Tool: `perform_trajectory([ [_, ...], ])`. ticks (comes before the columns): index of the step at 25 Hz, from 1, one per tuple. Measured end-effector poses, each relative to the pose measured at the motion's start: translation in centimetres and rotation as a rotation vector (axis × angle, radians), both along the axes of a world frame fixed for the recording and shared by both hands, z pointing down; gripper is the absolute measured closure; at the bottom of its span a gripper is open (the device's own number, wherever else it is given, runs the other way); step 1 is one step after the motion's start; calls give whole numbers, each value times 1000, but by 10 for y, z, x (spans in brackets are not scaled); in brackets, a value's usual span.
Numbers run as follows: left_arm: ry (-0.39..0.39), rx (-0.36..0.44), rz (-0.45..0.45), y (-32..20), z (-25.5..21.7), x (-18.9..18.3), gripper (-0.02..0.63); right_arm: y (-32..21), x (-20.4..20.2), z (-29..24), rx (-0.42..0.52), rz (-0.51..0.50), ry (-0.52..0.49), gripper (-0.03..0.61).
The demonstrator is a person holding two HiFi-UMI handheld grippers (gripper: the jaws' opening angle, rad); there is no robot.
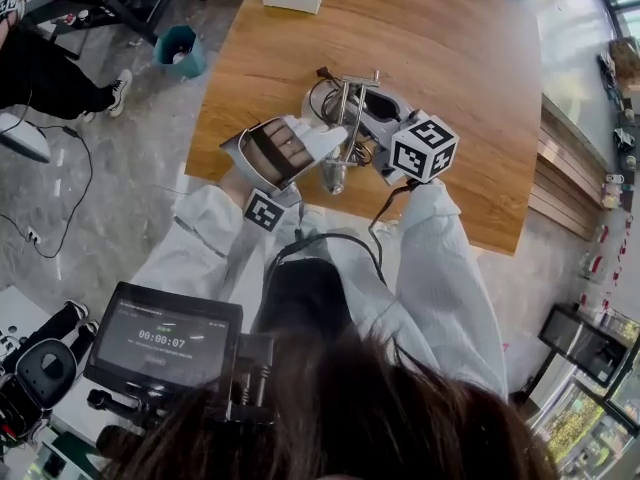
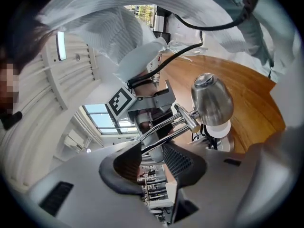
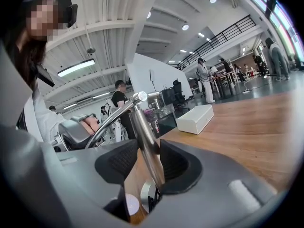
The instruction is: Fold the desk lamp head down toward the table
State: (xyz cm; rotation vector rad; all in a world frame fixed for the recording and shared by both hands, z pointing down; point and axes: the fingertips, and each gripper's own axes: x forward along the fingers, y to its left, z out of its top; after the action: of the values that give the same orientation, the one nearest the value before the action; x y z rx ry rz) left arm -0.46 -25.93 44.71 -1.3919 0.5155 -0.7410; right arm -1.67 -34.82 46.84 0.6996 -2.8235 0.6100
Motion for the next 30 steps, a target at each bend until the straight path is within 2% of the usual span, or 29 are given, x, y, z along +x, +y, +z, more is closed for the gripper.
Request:
perform_trajectory([
  [12,22,87,-2,-6,7,-3,474,-2,-4,-5,-7,23,-1,434],
  [16,64,55,-54,-13,11,-5,467,-7,-3,4,-20,54,4,433],
  [22,240,-196,-222,-25,29,-28,446,-18,-1,19,-63,90,-27,428],
  [25,350,-370,-339,-34,31,-47,446,-21,2,23,-60,115,-23,432],
  [30,517,-670,-490,-52,21,-63,452,-18,19,18,-29,178,12,490],
])
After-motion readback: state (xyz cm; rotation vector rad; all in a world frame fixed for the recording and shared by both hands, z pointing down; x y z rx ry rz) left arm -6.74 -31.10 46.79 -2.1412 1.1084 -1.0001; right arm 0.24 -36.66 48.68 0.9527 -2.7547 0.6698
